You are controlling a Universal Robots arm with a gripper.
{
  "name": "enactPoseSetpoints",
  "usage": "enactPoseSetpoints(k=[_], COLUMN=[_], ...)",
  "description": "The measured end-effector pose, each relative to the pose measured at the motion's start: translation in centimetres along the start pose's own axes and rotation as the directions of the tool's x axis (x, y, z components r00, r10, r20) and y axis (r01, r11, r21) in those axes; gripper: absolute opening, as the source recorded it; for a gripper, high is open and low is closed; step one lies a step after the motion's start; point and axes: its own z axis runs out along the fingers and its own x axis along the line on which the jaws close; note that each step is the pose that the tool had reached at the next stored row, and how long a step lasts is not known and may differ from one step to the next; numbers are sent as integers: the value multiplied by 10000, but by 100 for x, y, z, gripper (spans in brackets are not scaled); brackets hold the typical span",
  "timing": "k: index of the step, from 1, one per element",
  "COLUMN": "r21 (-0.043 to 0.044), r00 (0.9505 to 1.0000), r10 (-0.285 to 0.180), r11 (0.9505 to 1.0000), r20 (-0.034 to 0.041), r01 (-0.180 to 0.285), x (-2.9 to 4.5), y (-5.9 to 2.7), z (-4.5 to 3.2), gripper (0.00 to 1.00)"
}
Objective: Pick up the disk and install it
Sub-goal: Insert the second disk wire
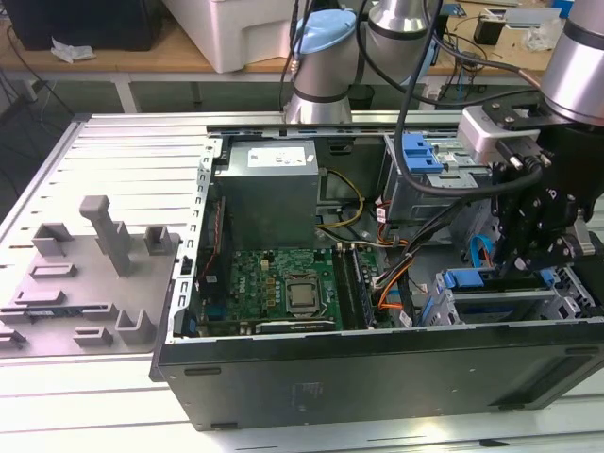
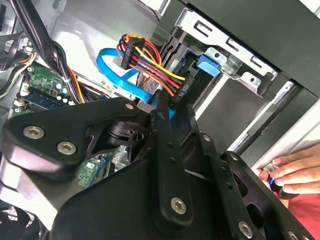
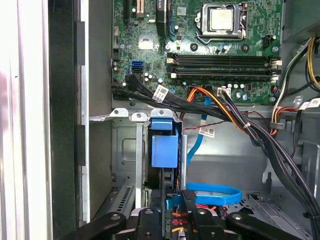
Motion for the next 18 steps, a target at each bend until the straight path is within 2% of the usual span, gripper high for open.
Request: enactPoseSetpoints(k=[11, 18], r21=[0, 0], r00=[10000, 10000], r10=[0, 0], r11=[10000, 10000], r20=[2, 1], r01=[0, 0], x=[14, 14], y=[-15, -16], z=[-276, -281], gripper=[30, 30])
